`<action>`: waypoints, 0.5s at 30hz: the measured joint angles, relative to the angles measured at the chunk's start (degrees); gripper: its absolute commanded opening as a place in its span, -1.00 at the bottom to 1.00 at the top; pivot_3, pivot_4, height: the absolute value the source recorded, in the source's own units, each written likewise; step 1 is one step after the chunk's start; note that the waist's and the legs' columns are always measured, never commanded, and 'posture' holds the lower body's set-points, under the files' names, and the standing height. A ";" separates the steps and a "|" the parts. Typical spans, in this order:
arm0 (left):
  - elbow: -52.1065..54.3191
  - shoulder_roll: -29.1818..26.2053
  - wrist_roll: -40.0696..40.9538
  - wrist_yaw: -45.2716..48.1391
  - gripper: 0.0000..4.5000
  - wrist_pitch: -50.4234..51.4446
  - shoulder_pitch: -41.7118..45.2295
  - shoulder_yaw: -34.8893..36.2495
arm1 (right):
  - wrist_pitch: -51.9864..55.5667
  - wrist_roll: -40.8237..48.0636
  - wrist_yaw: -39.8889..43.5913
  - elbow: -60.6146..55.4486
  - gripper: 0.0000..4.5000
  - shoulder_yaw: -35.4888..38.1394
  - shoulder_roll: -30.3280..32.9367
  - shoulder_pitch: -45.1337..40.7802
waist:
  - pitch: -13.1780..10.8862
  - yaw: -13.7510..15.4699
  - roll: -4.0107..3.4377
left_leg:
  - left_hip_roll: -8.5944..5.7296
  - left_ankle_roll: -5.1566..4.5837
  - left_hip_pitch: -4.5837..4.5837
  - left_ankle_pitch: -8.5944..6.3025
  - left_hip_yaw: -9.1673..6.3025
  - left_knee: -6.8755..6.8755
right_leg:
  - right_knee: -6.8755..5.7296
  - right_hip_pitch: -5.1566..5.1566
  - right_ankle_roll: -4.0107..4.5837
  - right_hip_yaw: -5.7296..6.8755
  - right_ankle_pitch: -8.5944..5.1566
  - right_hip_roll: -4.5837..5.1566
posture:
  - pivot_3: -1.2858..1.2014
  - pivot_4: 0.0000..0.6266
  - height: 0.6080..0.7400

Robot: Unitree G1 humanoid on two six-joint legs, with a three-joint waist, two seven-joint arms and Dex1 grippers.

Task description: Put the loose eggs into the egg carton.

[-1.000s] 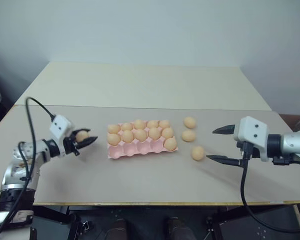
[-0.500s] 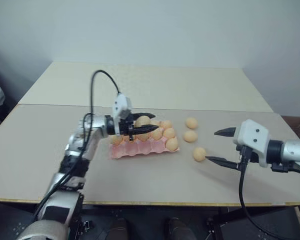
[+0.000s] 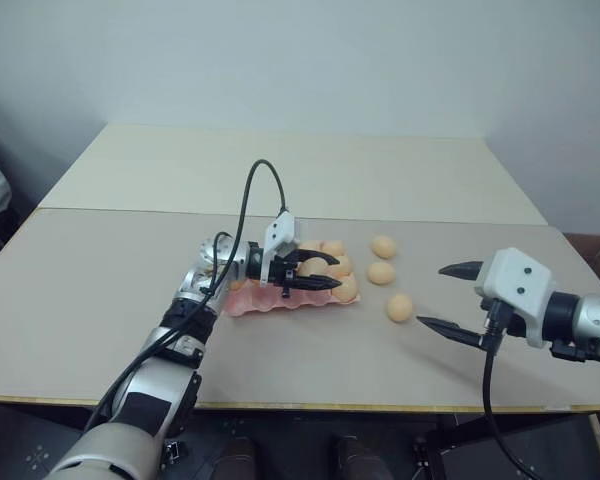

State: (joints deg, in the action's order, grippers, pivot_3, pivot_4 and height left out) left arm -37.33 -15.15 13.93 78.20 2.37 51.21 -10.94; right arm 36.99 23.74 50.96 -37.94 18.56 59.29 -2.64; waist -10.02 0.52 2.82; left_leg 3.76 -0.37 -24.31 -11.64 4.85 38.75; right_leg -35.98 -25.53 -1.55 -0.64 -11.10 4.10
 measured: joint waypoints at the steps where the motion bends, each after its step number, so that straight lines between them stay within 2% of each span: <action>1: -0.10 0.36 -0.26 0.05 0.30 -0.07 0.00 -0.07 | -0.01 -0.04 -0.07 0.15 1.00 -0.11 0.00 -0.31 | 0.00 0.04 0.00 | 0.00 0.00 0.00 0.00 0.00 0.01 | 0.00 0.00 0.00 0.00 0.00 0.00 | 0.03 -0.52 1.00; 4: -0.82 0.75 -1.37 -0.03 0.72 -1.08 -0.01 -0.42 | -0.04 -0.25 -0.37 0.37 1.00 -0.57 0.00 -1.03 | 0.00 0.01 0.00 | 0.00 -0.01 0.01 -0.01 -0.01 0.01 | 0.00 0.01 0.00 0.00 0.00 0.00 | 0.03 -0.52 1.00; 9: -0.67 0.47 -2.43 -0.77 0.72 -1.82 -0.03 -0.21 | -0.17 -0.43 -0.36 1.13 1.00 -1.72 0.00 -1.11 | 0.00 0.01 0.00 | 0.00 -0.01 0.00 -0.01 -0.01 0.01 | 0.00 0.02 -0.01 0.00 0.00 0.00 | 0.03 -0.52 1.00; 15: 5.97 -4.73 -2.47 -1.36 0.72 -2.27 -1.08 1.31 | -0.38 -0.60 -0.12 1.45 1.00 -1.73 0.03 -1.17 | 0.00 -0.25 0.00 | 0.02 -0.01 0.01 -0.01 -0.01 0.00 | 0.00 0.01 -0.02 0.00 0.00 -0.01 | 0.03 -0.52 1.00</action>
State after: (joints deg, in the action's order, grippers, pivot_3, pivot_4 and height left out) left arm -31.37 -19.88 11.46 76.84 0.11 50.13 -9.63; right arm 36.61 23.14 50.84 -36.49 16.83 59.31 -3.81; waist -10.02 0.27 2.81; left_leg 3.79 -0.38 -24.29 -11.65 4.85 38.75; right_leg -35.98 -25.52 -1.57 -0.64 -11.10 4.09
